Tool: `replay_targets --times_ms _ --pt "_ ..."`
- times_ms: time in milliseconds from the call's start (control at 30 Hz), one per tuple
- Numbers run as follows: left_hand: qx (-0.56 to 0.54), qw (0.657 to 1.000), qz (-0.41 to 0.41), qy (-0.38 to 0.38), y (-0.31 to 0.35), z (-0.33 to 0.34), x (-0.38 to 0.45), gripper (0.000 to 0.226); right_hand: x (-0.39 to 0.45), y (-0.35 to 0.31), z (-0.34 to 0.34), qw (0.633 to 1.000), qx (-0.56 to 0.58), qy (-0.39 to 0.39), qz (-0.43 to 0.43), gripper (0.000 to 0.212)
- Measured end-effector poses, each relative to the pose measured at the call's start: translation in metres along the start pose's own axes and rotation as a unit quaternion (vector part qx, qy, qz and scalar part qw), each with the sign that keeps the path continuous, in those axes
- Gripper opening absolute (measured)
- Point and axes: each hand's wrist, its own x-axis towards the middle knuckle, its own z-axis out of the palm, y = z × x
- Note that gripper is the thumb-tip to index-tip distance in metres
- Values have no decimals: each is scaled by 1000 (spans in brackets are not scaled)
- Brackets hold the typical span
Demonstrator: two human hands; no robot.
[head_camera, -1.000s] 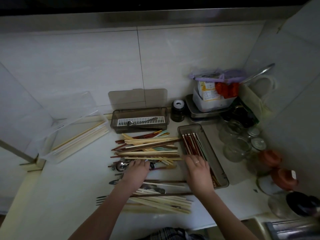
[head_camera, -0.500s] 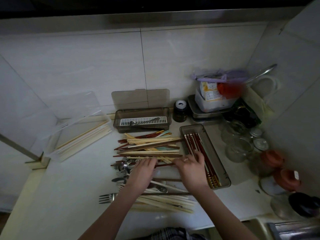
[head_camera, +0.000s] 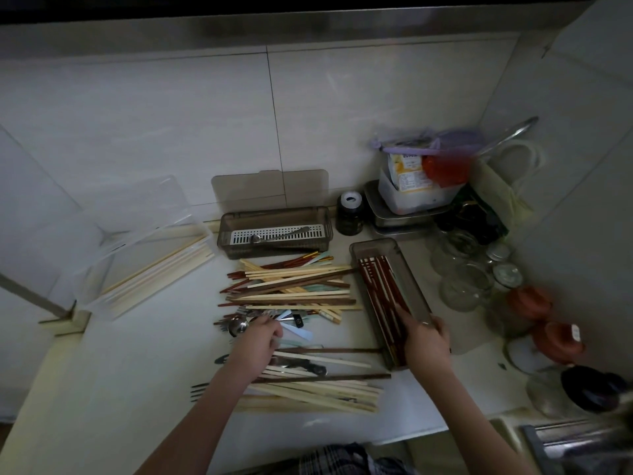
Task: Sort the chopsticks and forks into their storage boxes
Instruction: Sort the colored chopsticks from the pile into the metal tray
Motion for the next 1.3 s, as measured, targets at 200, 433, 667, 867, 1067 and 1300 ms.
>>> replay_targets --times_ms 200,433,667,867,1067,1300 --pt "6 999 3 -37 -3 -2 5 21 3 -10 5 997 -59 -35 -47 54" --pt "131 989 46 -60 3 -2 6 10 -4 -12 7 999 -14 15 -42 59" --pt "144 986 58 54 22 -2 -5 38 -16 -44 9 964 29 211 -160 66" --pt "20 981 167 100 69 -2 -6 19 -16 -79 18 948 59 162 -267 40" --pt "6 978 170 123 72 -7 -6 14 -9 -62 17 956 17 120 -266 24" --pt "-7 986 -5 168 22 -29 2 13 0 -13 -3 982 34 175 -68 68"
